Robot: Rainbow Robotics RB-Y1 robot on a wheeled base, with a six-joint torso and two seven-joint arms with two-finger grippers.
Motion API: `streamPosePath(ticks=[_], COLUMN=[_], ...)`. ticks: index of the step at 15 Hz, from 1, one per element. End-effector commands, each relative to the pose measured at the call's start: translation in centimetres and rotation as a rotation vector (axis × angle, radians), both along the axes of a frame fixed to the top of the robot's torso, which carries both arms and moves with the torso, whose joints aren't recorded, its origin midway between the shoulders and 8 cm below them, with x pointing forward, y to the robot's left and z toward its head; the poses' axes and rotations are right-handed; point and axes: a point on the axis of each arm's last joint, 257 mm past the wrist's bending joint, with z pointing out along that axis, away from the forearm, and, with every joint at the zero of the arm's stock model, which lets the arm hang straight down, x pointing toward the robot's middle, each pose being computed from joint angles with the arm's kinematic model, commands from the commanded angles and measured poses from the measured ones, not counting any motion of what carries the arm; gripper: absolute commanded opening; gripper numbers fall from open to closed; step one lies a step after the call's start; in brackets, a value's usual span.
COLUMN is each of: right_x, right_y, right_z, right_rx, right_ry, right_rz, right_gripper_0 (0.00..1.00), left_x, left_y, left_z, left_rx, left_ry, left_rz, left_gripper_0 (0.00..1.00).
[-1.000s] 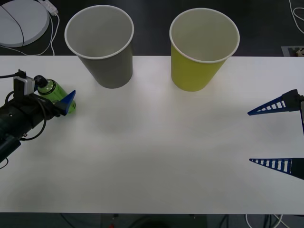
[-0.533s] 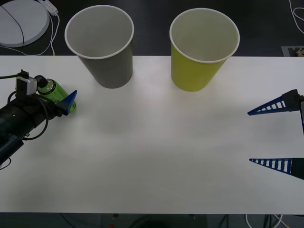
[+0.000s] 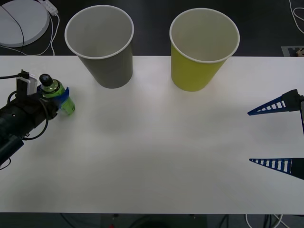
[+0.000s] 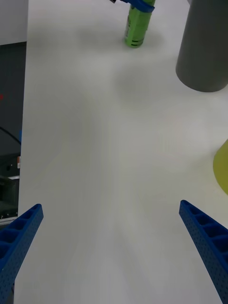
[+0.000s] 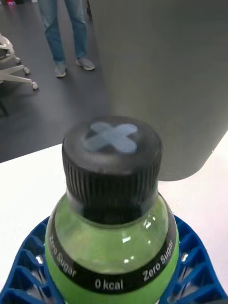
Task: Put the can into the green bin and the plastic bottle into the gray bin
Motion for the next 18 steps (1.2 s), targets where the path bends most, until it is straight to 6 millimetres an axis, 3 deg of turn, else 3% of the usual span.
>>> streamPosePath(ticks=[1,9,18], right_x=[0.0,0.0,0.0], right_y=[0.0,0.0,0.0], right_z=[0.0,0.0,0.0], right_rx=[0.0,0.0,0.0], right_ry=[0.0,0.0,0.0], right_rz=[0.0,0.0,0.0], right_gripper_0=[1.0,1.0,1.0], left_x=[0.0,-0.2,-0.9], left_y=[0.0,-0.6,0.8], left_z=[0.0,0.7,2.7], left_rx=[-0.003,-0.018,0.002], left_ry=[0.001,-0.005,0.031], left_rz=[0.0,-0.013,-0.076], left_gripper_0=[0.0,0.0,0.0])
